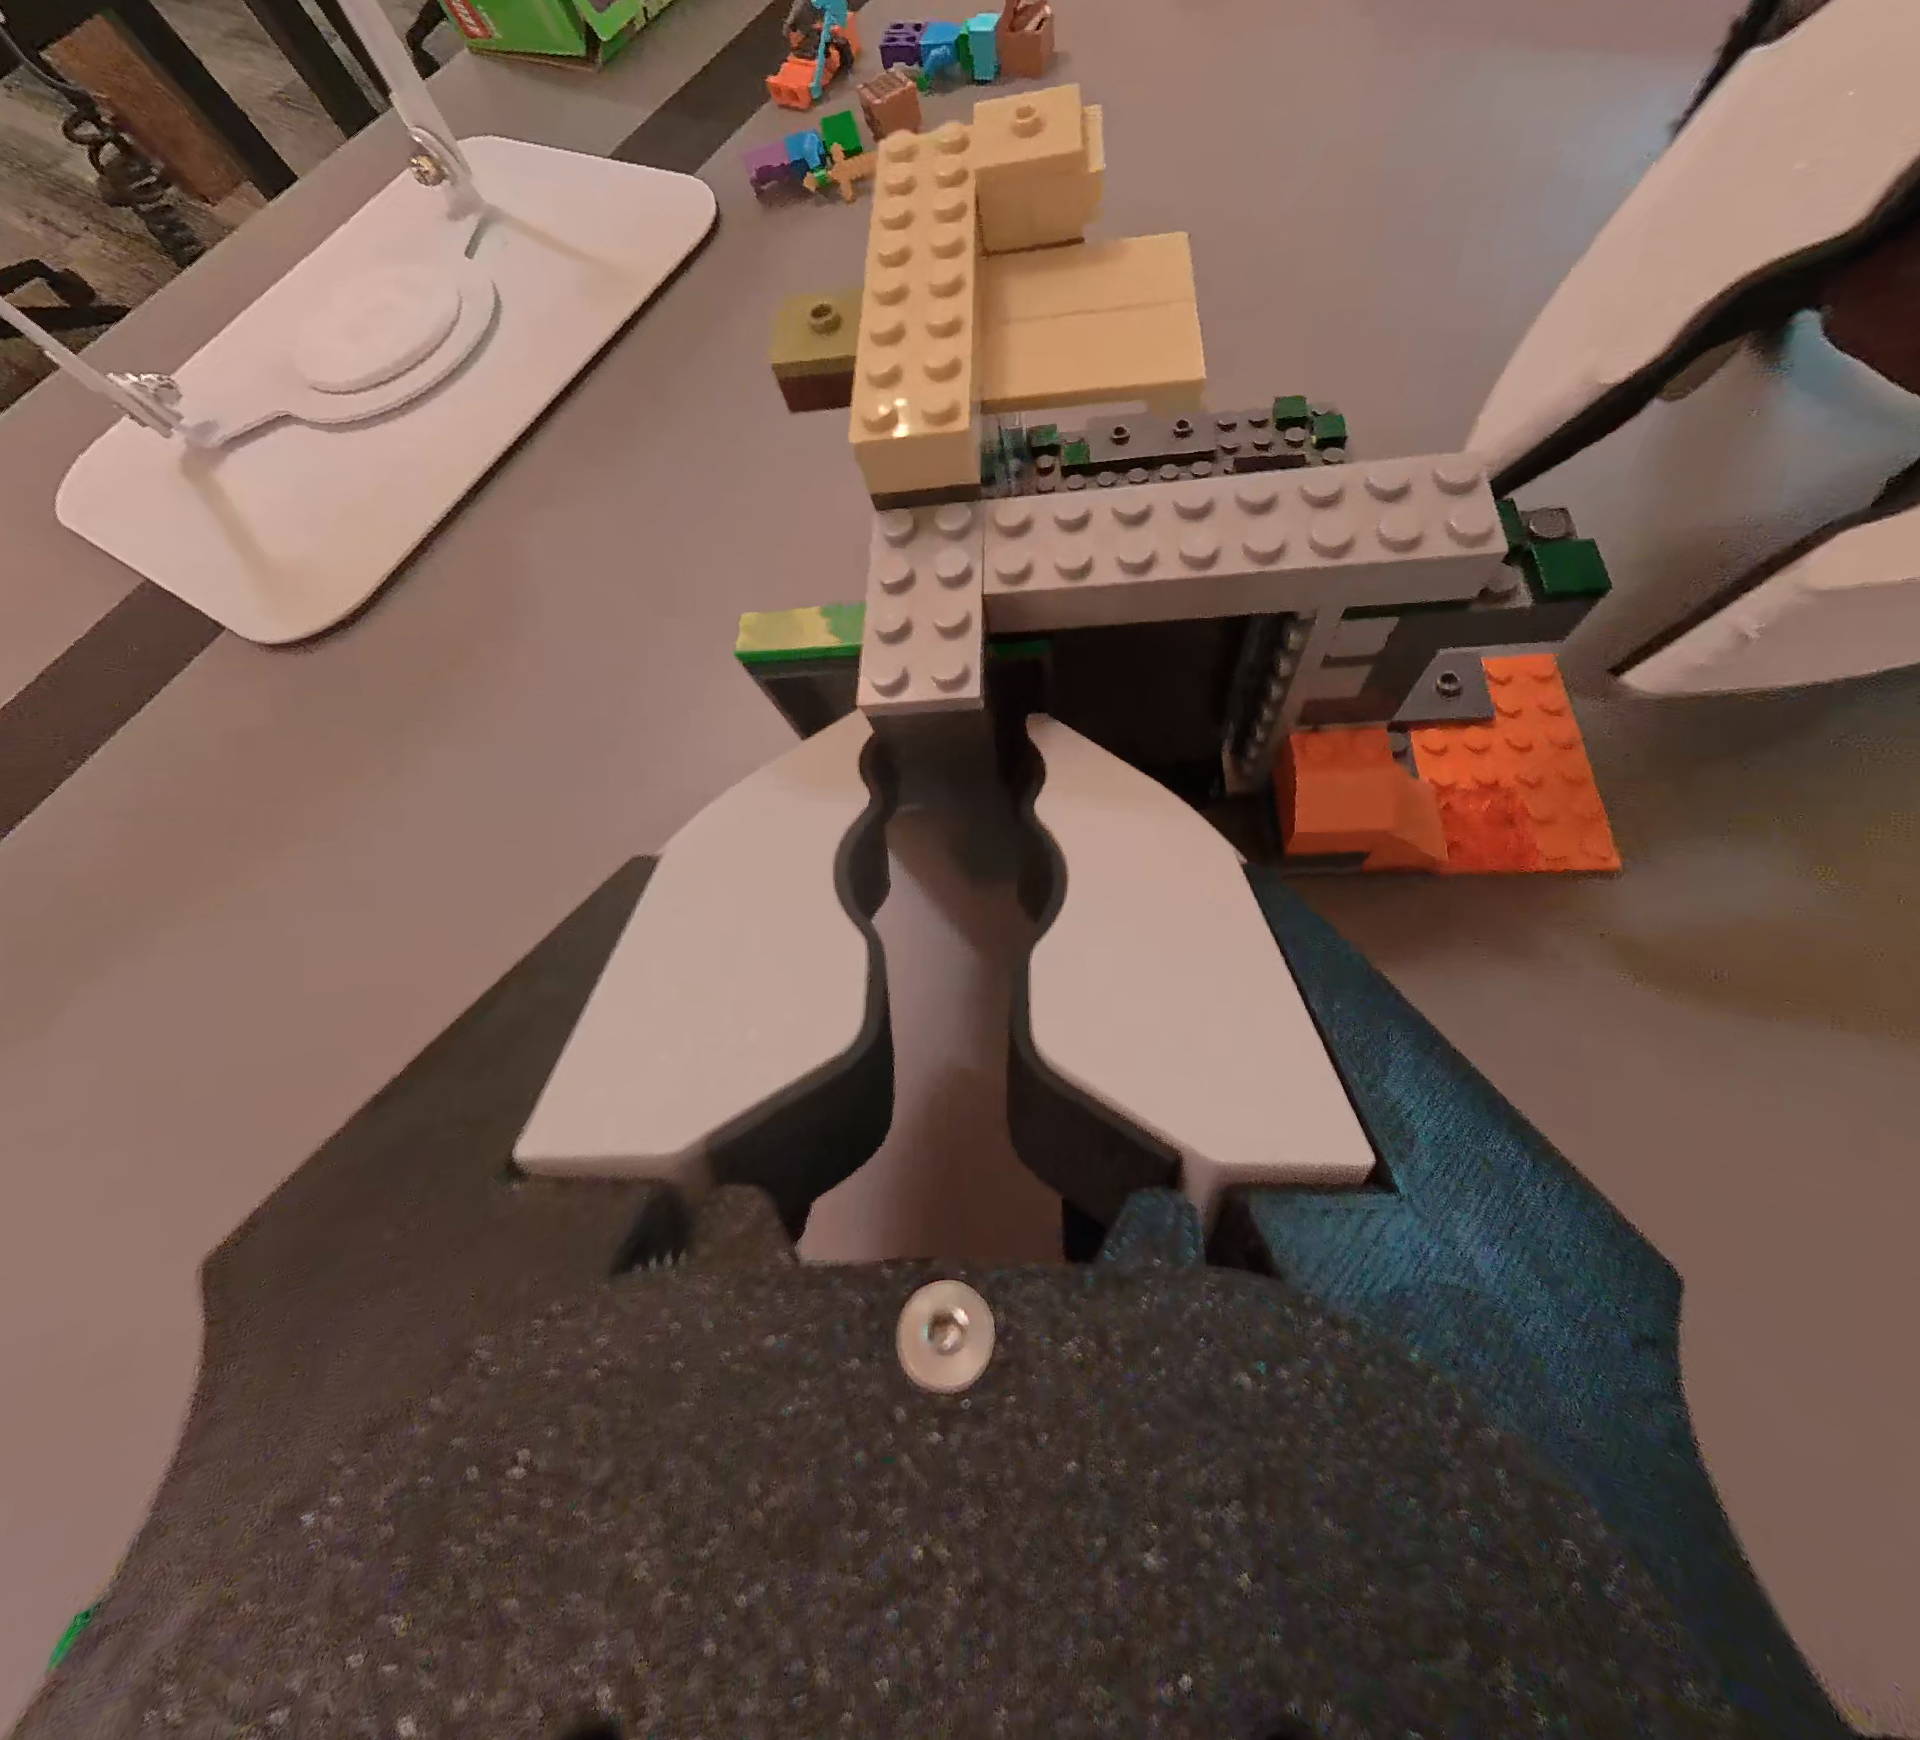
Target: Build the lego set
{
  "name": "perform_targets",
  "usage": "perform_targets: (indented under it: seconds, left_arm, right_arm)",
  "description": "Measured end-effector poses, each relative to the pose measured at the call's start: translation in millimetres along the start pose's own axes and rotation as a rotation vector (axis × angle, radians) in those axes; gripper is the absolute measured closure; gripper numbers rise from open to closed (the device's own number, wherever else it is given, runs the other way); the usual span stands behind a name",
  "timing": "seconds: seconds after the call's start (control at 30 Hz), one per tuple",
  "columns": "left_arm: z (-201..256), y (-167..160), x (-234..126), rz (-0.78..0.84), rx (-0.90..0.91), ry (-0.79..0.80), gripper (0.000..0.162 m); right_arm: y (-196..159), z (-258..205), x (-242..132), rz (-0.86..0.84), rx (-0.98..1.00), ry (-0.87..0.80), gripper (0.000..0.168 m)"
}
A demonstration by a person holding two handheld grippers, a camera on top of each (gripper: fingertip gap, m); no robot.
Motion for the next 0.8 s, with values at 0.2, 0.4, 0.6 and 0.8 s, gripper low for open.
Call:
perform_targets:
  seconds: [0.2,0.4,0.6,0.8]
  left_arm:
    - [-18.7,1.6,9.9,0.009,-0.031,0.016,0.142]
    - [-32.5,3.9,16.1,0.064,-0.006,0.027,0.138]
    - [-44.3,16.9,-14.8,0.254,-0.154,0.061,0.110]
    - [-62.6,26.6,-55.5,0.462,-0.223,0.191,0.119]
  right_arm:
    - [5.8,16.1,-14.8,0.121,-0.004,-0.028,0.153]
    - [7.0,50.2,-30.7,0.195,0.062,-0.133,0.154]
    - [23.0,89.7,-54.1,0.326,0.125,-0.222,0.168]
    - [35.2,126.3,-61.2,0.375,0.158,-0.261,0.168]
Point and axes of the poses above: each gripper's, where its closed fingertips meet, x out along the fingers, y out of its top, z = x × y across the jaws, the point moved 3 cm from there along -x, back along the fingers, and after that the axes turned 2 degrees about x, right-handed, at the moved point
